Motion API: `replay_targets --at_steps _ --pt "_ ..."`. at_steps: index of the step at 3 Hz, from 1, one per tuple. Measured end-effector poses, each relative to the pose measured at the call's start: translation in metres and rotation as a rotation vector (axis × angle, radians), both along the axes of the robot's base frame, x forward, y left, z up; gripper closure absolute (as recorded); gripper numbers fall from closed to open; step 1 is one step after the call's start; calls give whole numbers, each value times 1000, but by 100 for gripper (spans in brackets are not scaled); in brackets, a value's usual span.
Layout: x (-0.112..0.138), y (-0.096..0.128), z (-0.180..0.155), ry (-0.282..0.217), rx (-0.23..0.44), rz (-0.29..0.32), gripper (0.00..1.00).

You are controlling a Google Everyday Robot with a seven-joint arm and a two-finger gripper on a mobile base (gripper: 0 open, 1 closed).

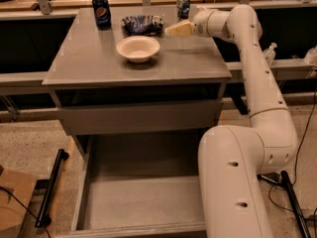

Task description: Place redbull can into middle drawer

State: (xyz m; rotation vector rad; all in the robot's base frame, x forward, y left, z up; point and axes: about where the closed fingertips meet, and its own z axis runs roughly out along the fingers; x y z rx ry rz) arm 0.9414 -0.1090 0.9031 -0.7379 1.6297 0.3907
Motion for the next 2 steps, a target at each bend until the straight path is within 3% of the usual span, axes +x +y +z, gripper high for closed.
replay_targets --at_steps 1,2 --pt "11 15 1 -25 3 -11 0" --pt "31 8 -2 -41 20 -97 0"
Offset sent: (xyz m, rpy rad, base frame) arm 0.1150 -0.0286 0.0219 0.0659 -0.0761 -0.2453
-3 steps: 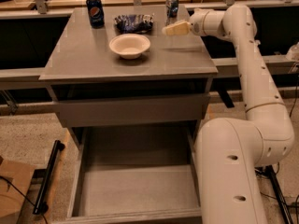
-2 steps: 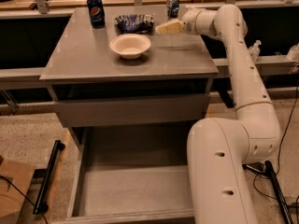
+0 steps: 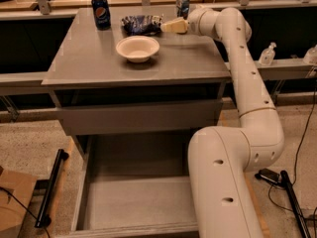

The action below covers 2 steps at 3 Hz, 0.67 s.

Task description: Place redbull can into middle drawer

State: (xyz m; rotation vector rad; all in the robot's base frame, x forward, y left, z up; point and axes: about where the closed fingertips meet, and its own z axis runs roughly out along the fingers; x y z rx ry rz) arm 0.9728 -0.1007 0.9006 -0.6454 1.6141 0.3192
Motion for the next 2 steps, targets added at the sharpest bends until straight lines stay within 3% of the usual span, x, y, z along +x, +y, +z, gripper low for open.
replay_targets --at_steps 2 --pt "32 -34 -6 -15 58 -196 1"
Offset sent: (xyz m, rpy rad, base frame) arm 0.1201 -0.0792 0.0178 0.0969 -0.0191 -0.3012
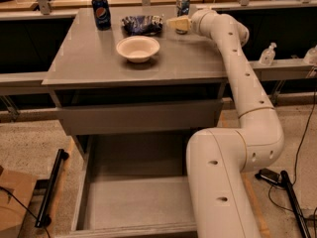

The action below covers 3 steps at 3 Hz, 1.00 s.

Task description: Place redbull can into middle drawer

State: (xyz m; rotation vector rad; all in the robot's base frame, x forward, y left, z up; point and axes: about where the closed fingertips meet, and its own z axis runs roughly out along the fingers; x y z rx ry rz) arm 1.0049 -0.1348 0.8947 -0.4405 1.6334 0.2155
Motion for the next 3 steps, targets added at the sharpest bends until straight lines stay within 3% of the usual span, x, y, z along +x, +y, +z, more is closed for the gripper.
replay_targets --at_steps 1,3 --pt "4 0 1 -7 25 -17 19" --pt "4 18 -1 -13 52 20 66"
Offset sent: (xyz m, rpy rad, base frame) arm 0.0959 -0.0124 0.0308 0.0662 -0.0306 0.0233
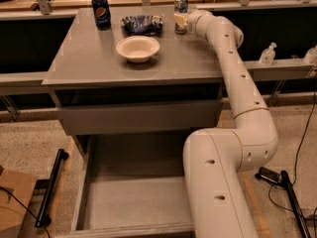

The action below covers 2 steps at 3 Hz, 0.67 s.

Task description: Place redbull can into middle drawer

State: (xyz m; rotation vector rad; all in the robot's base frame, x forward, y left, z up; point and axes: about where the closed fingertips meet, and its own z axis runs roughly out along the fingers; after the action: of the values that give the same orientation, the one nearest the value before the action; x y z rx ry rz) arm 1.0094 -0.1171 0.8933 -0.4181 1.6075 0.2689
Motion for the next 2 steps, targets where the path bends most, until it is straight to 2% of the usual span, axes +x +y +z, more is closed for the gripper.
replay_targets --at_steps 1,2 --pt "-12 -1 8 16 -31 42 89" --pt "-46 -12 33 48 -171 119 100"
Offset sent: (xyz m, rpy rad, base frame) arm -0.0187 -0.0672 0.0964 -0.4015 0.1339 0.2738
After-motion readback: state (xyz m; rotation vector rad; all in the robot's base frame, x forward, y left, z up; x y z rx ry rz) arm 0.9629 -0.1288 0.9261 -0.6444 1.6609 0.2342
